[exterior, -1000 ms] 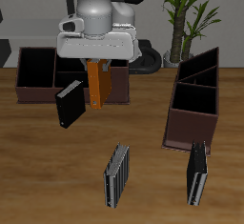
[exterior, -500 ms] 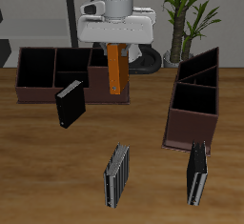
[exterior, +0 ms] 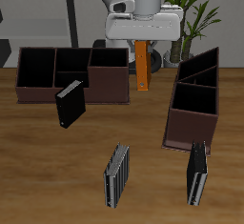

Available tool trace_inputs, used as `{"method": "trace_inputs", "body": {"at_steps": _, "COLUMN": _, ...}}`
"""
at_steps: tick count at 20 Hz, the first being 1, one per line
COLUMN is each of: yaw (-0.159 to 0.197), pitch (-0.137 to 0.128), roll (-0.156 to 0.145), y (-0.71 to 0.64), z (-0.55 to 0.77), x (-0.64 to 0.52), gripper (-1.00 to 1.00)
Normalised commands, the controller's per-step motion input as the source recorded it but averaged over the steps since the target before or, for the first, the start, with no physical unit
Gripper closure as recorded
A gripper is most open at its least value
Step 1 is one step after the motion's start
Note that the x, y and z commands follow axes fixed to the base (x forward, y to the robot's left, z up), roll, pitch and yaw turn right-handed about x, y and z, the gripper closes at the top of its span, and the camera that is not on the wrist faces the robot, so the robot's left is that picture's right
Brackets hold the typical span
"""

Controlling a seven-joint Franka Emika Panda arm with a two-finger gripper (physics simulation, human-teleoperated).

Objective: Place the orange book into the left desk caddy's right compartment

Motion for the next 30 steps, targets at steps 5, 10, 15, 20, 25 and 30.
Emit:
{"method": "trace_inputs", "body": {"at_steps": 5, "yaw": 0.022, "pitch": 0.025, "roll": 0.049, "y": 0.50, "z": 0.02, "x": -0.03, "gripper": 1.00}}
{"method": "trace_inputs", "body": {"at_steps": 10, "yaw": 0.007, "pitch": 0.025, "roll": 0.039, "y": 0.48, "z": 0.10, "x": -0.01, "gripper": 1.00}}
{"method": "trace_inputs", "body": {"at_steps": 15, "yaw": 0.000, "pitch": 0.034, "roll": 0.032, "y": 0.40, "z": 0.14, "x": 0.01, "gripper": 1.00}}
{"method": "trace_inputs", "body": {"at_steps": 20, "yaw": -0.009, "pitch": 0.017, "roll": 0.033, "y": 0.37, "z": 0.15, "x": 0.08, "gripper": 1.00}}
{"method": "trace_inputs", "body": {"at_steps": 25, "yaw": -0.018, "pitch": 0.015, "roll": 0.003, "y": 0.17, "z": 0.03, "x": 0.19, "gripper": 1.00}}
{"method": "trace_inputs", "body": {"at_steps": 30, "yaw": -0.014, "pitch": 0.017, "roll": -0.012, "y": 0.03, "z": -0.06, "x": 0.21, "gripper": 1.00}}
